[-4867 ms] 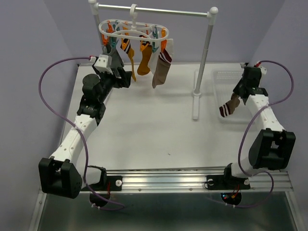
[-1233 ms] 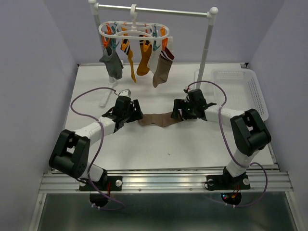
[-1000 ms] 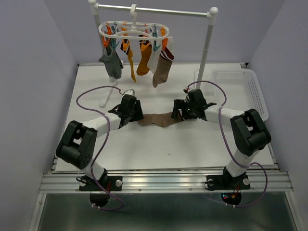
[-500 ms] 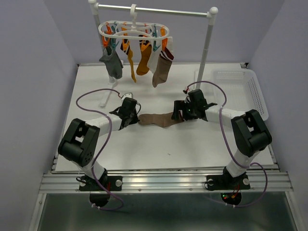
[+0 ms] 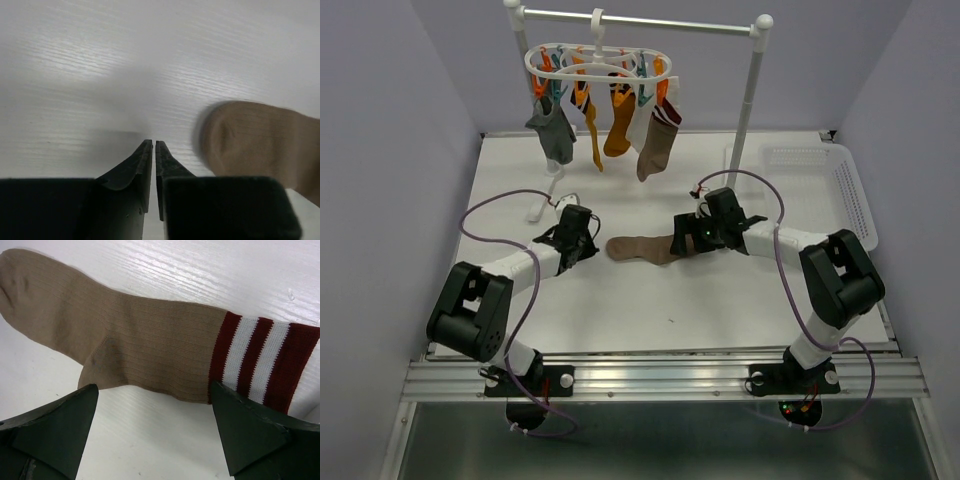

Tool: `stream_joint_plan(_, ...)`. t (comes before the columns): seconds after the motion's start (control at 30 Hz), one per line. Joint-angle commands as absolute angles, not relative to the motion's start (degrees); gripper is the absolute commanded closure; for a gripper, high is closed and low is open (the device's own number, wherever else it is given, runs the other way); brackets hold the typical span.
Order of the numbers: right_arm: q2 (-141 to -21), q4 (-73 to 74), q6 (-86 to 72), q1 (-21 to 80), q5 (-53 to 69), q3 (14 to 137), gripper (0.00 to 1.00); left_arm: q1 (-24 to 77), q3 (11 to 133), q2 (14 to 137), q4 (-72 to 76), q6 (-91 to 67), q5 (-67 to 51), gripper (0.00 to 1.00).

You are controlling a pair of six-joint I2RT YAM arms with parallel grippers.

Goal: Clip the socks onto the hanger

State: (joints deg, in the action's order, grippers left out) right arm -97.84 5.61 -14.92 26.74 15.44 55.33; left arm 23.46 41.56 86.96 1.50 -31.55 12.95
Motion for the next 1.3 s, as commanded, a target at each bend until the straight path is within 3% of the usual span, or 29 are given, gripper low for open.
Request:
stream_joint_plan(0.0, -95.45, 5.10, -13.89, 26.98, 14.59, 55.11, 0.00, 23.64, 41.13, 81.56, 8.51, -29.80, 4.41, 0.79)
stream_joint_plan(0.13, -94.92, 5.10, -13.80, 26.98, 13.89, 54.84, 0.00, 24.17, 43.76, 83.40, 11.95, -28.83, 0.26, 0.57)
stream_joint_plan(0.43, -94.83, 5.19, -14.24, 26.98, 12.92, 54.67, 0.00, 27.42, 49.13, 94.65, 6.51, -27.95, -0.62, 0.47)
stream_joint_plan(0.53, -94.92, 5.27, -14.15, 26.98, 12.83, 54.84, 0.00, 29.43, 49.83, 95.97, 3.79, -27.86, 3.59, 0.50)
stream_joint_plan(0.63, -94.66, 5.19, -14.15, 26.98, 13.01, 54.76, 0.00, 30.23, 50.10, 95.98, 1.42, -27.95, 6.15, 0.73)
stream_joint_plan(0.67, -94.57, 5.19, -13.98, 26.98, 13.18, 54.76, 0.00, 30.41, 49.92, 95.72, 0.88, -28.30, 6.85, 0.91)
stream_joint_plan(0.73, -94.48, 5.19, -13.89, 26.98, 13.45, 54.84, 0.00, 30.41, 50.01, 94.92, -2.36, -29.44, 10.44, 1.00)
stream_joint_plan(0.9, -95.54, 5.19, -11.96, 28.21, 15.29, 55.19, 0.00, 29.62, 50.71, 93.52, -7.64, -31.03, 18.10, 1.00)
stream_joint_plan(1.27, -97.73, 4.22, -10.11, 33.83, 14.85, 58.18, 0.00, 22.59, 48.08, 91.15, -10.55, -29.89, 21.35, 0.98)
